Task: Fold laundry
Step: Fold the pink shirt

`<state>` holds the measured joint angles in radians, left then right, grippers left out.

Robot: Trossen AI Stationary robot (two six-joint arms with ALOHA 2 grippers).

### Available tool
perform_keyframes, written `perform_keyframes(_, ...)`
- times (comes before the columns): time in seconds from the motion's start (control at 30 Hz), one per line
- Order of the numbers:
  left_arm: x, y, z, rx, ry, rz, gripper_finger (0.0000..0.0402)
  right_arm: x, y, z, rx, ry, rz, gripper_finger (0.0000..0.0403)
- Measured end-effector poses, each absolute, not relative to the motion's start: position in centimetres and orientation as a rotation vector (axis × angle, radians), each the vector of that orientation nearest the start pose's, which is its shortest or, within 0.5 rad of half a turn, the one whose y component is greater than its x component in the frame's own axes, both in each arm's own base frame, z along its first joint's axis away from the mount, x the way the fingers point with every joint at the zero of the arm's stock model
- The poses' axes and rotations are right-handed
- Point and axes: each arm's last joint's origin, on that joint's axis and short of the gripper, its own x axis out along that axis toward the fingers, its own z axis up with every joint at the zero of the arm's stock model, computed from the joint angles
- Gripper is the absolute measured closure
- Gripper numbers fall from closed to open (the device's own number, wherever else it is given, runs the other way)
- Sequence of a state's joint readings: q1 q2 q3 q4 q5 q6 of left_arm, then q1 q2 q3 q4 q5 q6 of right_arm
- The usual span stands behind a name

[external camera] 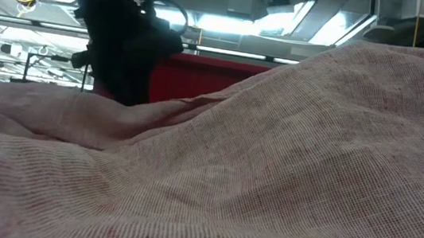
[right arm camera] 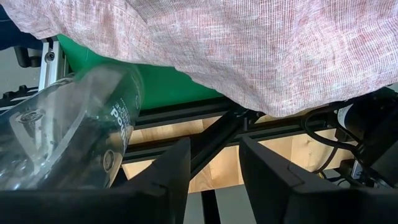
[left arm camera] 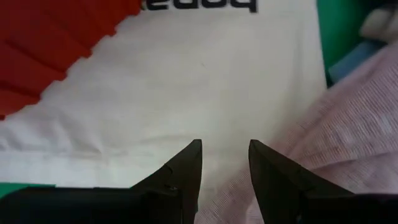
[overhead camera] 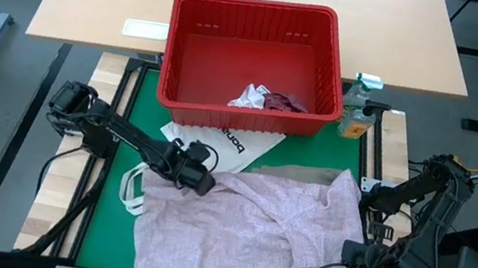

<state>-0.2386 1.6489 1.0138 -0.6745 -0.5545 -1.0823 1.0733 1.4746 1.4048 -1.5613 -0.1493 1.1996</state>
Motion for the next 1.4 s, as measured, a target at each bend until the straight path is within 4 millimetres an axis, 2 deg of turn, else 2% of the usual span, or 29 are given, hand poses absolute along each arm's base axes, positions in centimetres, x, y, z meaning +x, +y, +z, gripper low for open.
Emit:
perform_keyframes(0.2,29.2,-6.1,17.9,-0.413,0.972,0.761,0.0276,11.0,21.1,31.3,0.107,1.719,-0.101,0.0265)
perform_keyframes(0.37,28.3,-6.5,17.7,-0.372,1.073,0.757,0.0276,11.0,21.1,31.3,0.109,1.718,-0.099,0.0265)
perform_keyframes(0.7,28.1,-7.4,17.7,-0.35,1.061,0.733,0.0276,11.0,21.1,31.3,0.112,1.717,-0.096,0.0265)
perform_keyframes(1.03,29.7,-7.1,18.2,-0.32,0.969,0.621,0.0276,11.1,21.2,31.3,0.123,1.71,-0.083,0.0265)
perform_keyframes(1.17,29.8,-6.5,18.1,-0.324,0.964,0.637,0.0276,11.1,21.3,31.3,0.124,1.709,-0.082,0.0265)
perform_keyframes(1.4,29.1,-5.5,16.3,-0.368,1.021,0.619,0.0276,11.1,21.3,31.3,0.126,1.708,-0.08,0.0265)
